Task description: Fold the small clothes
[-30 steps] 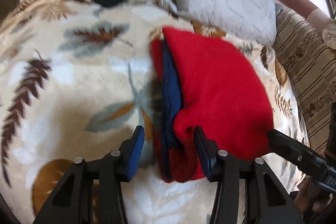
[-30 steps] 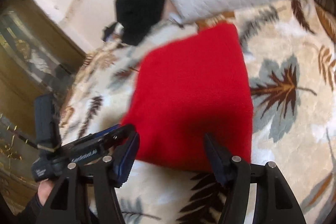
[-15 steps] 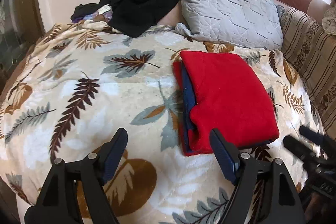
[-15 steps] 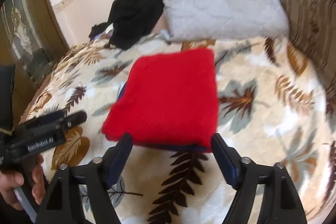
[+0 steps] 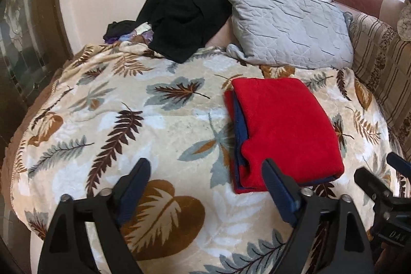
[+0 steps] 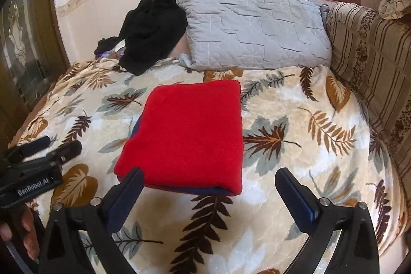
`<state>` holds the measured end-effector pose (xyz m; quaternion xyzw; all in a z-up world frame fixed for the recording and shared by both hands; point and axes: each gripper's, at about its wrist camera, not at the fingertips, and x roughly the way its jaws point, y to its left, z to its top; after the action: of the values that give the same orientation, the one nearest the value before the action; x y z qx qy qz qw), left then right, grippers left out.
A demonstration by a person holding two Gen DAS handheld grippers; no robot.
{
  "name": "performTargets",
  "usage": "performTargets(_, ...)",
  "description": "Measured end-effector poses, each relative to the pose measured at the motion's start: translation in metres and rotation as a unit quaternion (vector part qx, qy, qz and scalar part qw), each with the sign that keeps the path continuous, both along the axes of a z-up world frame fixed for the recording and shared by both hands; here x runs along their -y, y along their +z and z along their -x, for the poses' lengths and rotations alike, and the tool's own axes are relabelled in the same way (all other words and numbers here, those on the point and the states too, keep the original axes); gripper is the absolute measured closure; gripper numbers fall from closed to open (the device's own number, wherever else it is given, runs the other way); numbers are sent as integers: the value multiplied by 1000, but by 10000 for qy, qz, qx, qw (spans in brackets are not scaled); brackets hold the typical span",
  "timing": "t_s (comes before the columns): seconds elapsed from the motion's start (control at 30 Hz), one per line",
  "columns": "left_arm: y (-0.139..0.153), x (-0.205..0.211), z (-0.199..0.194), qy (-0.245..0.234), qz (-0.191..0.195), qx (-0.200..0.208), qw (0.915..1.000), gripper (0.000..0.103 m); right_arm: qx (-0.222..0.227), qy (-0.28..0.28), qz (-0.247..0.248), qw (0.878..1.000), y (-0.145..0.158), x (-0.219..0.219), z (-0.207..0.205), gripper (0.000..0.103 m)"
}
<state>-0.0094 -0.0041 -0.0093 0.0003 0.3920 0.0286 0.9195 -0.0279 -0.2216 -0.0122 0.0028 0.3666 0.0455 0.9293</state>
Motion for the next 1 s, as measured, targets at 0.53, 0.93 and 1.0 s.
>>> performTargets(0.53, 7, 8, 1, 38, 6, -20, 10000, 7, -118, 112, 23, 9999, -5, -1, -7, 0)
performTargets(0.93, 1, 13, -5, 77, -188, -86, 9998, 7, -266, 137, 83, 9995, -12, -2, -15, 0)
performTargets(1.0, 0, 13, -5, 79, -186, -81, 9998, 7, -267, 122, 81, 9995, -12, -2, -15, 0)
